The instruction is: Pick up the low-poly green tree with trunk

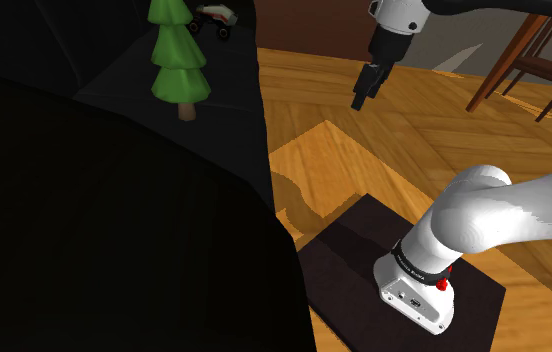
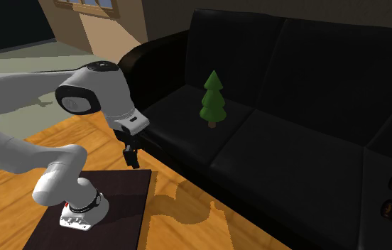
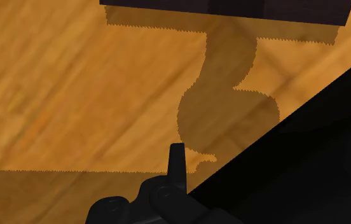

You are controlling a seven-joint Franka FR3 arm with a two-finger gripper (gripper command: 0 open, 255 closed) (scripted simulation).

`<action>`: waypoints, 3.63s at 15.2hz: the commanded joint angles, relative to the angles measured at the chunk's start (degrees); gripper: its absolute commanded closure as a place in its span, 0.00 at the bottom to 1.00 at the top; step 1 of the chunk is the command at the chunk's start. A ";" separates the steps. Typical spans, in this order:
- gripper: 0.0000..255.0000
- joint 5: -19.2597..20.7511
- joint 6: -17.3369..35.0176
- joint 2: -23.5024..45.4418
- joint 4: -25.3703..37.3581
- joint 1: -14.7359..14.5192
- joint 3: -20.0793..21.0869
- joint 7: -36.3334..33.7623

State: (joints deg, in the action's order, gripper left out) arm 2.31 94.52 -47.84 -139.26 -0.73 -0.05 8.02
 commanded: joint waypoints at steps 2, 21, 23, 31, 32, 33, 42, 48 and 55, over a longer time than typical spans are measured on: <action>0.00 -1.30 1.32 1.01 0.40 -0.48 0.28 -0.71; 0.00 -21.99 24.00 22.52 16.46 -8.73 4.31 -8.32; 0.00 -23.80 25.83 24.87 19.08 -9.44 4.58 -8.66; 0.00 -30.38 31.86 34.28 31.24 -11.85 5.49 -9.71; 0.00 -31.12 32.46 35.47 32.96 -12.09 5.60 -9.83; 0.00 -31.84 33.03 36.66 34.72 -12.33 5.70 -9.96; 0.00 -35.62 38.45 39.36 34.85 -13.33 6.06 -7.74; 1.00 -36.14 39.41 39.38 33.77 -13.42 6.05 -7.00; 1.00 -36.15 39.47 39.24 33.59 -13.44 6.08 -7.01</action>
State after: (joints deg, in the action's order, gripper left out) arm -33.83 133.96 -8.60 -105.51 -14.16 6.03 0.98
